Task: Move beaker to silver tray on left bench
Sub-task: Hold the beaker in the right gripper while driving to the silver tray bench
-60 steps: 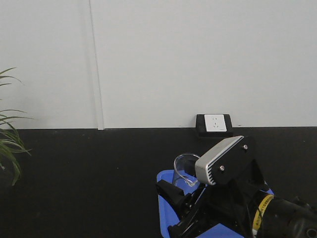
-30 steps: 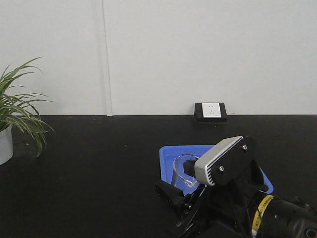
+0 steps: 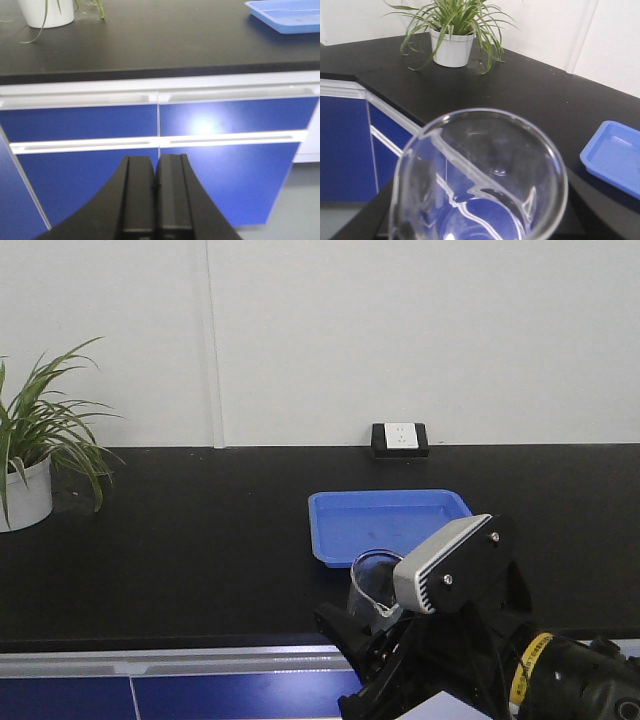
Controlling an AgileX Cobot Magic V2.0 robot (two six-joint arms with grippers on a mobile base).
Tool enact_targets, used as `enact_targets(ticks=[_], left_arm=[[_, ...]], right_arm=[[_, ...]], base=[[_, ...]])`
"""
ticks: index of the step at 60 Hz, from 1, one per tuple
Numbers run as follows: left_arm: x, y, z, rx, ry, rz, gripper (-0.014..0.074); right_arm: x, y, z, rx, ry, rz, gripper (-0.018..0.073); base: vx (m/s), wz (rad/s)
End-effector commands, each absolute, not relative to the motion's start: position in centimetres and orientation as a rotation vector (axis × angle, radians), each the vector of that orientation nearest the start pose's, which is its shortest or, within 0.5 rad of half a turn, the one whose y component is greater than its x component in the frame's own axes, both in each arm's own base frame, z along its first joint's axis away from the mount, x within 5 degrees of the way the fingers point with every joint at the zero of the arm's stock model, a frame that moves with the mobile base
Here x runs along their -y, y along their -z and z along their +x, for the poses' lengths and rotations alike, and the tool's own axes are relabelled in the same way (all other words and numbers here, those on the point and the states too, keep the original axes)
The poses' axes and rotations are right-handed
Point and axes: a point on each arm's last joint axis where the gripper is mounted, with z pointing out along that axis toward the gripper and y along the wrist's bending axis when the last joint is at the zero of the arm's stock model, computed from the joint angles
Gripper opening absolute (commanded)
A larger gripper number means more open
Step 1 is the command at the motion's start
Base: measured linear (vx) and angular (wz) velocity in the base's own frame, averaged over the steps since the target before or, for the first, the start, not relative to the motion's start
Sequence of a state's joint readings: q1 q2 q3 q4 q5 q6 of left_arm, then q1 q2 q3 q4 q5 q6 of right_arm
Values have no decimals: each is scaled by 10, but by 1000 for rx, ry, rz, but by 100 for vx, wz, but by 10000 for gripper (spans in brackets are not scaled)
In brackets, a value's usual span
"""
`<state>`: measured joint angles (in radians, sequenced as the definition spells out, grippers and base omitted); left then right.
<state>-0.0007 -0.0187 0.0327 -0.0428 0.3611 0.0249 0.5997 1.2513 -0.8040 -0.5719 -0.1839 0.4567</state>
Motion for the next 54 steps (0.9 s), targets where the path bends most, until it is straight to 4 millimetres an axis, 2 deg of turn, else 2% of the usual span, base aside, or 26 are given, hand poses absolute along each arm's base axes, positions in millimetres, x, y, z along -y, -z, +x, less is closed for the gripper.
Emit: enact_targets(ticks=[1, 31, 54], left_arm=[[2, -171, 54, -1792, 33, -8, 1], [2, -171, 54, -1792, 33, -8, 1], [2, -171, 54, -1792, 33, -8, 1]], right_arm=[[-166, -342, 221, -1538, -494, -664, -11], [-166, -342, 221, -1538, -494, -664, -11], [-166, -342, 221, -1538, -494, -664, -11]], base=[[-36, -4], [-32, -3], [-20, 3]])
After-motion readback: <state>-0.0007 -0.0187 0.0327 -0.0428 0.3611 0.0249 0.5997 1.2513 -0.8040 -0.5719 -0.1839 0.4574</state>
